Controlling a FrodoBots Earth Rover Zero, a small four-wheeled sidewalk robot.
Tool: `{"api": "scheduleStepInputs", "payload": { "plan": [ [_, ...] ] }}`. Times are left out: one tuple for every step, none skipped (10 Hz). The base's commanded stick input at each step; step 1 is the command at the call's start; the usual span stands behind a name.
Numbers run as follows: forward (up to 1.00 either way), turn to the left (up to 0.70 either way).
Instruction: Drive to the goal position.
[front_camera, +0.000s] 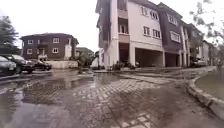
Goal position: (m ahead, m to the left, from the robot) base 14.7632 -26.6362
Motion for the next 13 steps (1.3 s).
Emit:
{"api": "scheduleStepInputs", "payload": {
  "plan": [
    [0.50, 0.00],
    [0.50, 0.00],
    [0.50, -0.09],
    [0.50, -0.42],
    [0.50, -0.50],
    [0.50, -0.50],
    [0.50, -0.50],
    [0.50, -0.35],
    [0.50, 0.00],
    [0.50, 0.00],
    [0.50, -0.24],
    [0.50, -0.50],
    [0.50, -0.50]
  ]
}}
